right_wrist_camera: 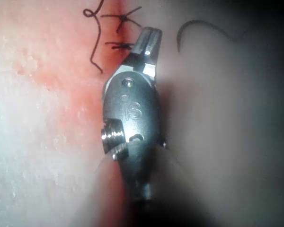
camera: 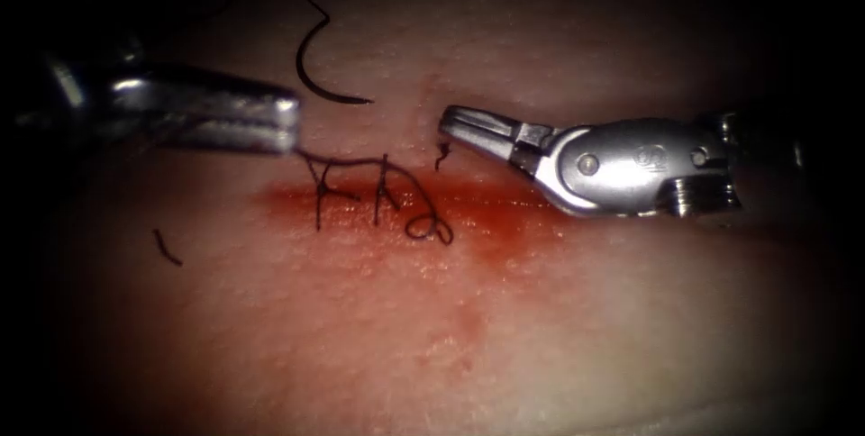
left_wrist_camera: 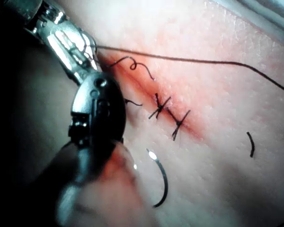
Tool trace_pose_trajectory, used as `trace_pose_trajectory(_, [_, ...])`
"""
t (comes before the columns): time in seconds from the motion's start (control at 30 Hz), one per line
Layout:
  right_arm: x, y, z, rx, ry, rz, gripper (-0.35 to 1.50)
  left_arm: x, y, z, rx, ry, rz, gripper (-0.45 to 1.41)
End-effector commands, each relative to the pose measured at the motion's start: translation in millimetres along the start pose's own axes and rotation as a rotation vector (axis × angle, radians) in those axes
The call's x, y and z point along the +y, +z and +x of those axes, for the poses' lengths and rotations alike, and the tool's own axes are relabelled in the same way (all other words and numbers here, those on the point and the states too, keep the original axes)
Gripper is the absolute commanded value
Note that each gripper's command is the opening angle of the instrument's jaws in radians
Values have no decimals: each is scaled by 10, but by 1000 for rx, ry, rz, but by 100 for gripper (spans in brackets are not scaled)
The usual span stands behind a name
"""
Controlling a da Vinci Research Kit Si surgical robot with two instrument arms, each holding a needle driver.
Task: Wound Closure
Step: Wrap the suture twice around the right tool counter-clockwise, then adjust the short suture tail.
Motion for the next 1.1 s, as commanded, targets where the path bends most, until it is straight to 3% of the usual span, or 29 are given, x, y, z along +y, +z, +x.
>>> trace_pose_trajectory(0.03, [-2, 22, -8, 20, -23, 42, -35, -4, 3, -12, 13, -1, -9, -45])
trace_pose_trajectory(0.1, [-7, 34, -13, 34, -45, 103, -35, -7, 5, -23, 20, -4, -27, -45])
trace_pose_trajectory(0.23, [-25, 57, -15, 149, -65, 185, -35, -13, 11, -68, 42, -5, -46, -45])
trace_pose_trajectory(0.33, [-33, 59, -10, 221, -64, 173, -35, -15, 11, -104, 5, -2, -53, -45])
trace_pose_trajectory(0.5, [-50, 50, 6, 280, -55, 152, -35, -7, -16, -190, -101, -33, -40, -45])
trace_pose_trajectory(0.63, [-59, 47, 10, 267, -55, 129, -35, 8, -26, -217, -122, -82, -41, -45])
trace_pose_trajectory(0.73, [-58, 47, 4, 201, -36, 114, -35, 21, -25, -204, -106, -111, -51, -45])
trace_pose_trajectory(0.9, [-62, 43, -12, 94, -1, 31, -35, 39, -15, -146, -40, -116, -77, -45])
trace_pose_trajectory(0.93, [-63, 37, -15, 47, 29, -23, -35, 48, -15, -127, -23, -122, -83, -45])
trace_pose_trajectory(1.03, [-60, 21, -17, 22, 67, -164, -35, 70, -19, -103, -5, -133, -85, -45])
trace_pose_trajectory(1.1, [-50, 5, -16, 47, 189, -302, 32, 98, -23, -95, -2, -133, -94, -45])
